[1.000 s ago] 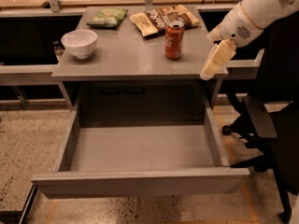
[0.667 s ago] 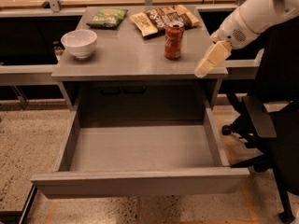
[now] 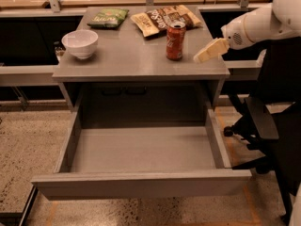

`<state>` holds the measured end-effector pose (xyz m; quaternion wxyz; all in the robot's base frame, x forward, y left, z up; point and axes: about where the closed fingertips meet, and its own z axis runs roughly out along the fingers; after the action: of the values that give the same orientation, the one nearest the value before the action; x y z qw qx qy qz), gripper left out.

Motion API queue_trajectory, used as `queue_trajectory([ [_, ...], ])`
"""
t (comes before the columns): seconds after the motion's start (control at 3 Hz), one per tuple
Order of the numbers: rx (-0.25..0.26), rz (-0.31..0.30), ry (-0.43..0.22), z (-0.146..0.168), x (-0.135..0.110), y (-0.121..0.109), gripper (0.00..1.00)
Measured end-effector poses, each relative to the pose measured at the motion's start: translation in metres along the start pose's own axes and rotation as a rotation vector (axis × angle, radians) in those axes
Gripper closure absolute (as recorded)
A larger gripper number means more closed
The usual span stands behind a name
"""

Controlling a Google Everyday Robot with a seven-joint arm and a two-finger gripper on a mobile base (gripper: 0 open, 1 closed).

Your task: Place coke can into top drawer

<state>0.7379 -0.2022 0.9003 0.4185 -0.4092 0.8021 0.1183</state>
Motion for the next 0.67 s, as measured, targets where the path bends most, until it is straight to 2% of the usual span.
queue_trajectory([
  [0.33, 0.046, 0.043, -0.207, 0.031, -0.013, -0.035, 0.00],
  [0.67, 0.008, 0.047, -0.366, 0.070, -0.042, -0.043, 0.00],
])
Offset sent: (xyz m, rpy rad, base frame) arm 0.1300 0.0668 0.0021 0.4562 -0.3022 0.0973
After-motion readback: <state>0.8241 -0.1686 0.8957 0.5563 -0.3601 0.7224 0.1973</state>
